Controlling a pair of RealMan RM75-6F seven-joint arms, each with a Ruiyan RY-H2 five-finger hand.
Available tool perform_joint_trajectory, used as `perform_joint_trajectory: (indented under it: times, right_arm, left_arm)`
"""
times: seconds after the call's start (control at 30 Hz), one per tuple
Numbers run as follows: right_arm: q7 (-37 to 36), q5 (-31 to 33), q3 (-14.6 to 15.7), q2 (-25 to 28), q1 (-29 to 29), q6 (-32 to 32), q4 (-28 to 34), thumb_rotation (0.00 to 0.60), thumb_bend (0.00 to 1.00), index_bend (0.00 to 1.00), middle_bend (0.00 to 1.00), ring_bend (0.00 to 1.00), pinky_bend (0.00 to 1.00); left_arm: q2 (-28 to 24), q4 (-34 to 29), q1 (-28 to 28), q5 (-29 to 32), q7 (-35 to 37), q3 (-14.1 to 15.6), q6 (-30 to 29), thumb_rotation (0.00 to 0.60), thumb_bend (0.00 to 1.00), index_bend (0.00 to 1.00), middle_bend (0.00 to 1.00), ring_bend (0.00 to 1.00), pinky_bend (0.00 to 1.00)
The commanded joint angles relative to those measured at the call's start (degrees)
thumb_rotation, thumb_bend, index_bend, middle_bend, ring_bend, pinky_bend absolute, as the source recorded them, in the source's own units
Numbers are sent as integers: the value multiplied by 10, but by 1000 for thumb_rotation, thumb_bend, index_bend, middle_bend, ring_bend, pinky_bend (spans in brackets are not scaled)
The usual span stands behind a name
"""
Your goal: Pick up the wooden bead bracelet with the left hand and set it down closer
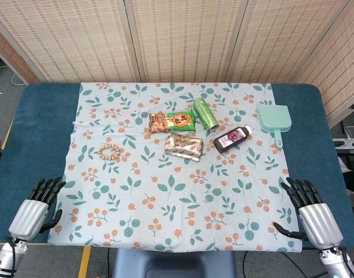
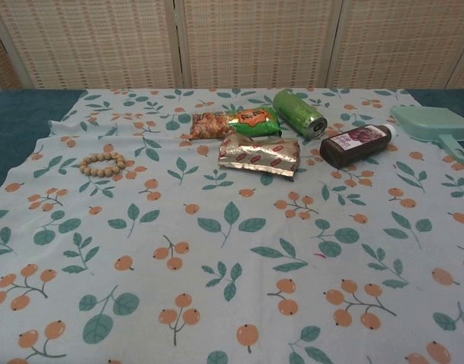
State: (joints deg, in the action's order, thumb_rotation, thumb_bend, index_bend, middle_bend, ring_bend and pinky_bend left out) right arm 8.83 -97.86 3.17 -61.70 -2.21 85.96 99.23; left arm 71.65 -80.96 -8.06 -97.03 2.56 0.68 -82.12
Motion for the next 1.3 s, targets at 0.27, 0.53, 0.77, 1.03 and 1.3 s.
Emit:
perform_joint_trajectory:
  times: [0.27, 0.53, 0.77, 1.03, 1.3]
  right_arm:
    - [-4, 11, -5, -1, -4, -8, -2, 325, 146, 0, 0, 0, 0]
    - [-9, 23, -7, -1, -11, -26, -2, 322, 146, 0, 0, 0, 0]
    - [-16, 36, -10, 2, -14, -33, -3, 322, 147, 0, 0, 0, 0]
    - [-20, 36, -8, 5, -15, -35, -1, 322, 146, 0, 0, 0, 0]
    - [-22, 38, -7, 7, -15, -37, 2, 322, 146, 0, 0, 0, 0]
  left_arm:
    - [38, 10, -99, 22, -18, -47, 101, 600, 503, 0, 41, 0, 8]
    - [121, 136, -216, 110, -12, -108, 247, 600, 503, 114, 134, 0, 1]
    - [203, 251, -251, 133, -70, -114, 245, 600, 503, 164, 208, 11, 0]
    - [260, 337, -275, 145, -71, -104, 263, 600, 479, 251, 291, 68, 0]
    - [306, 417, -297, 132, -76, -88, 254, 600, 480, 271, 369, 118, 0]
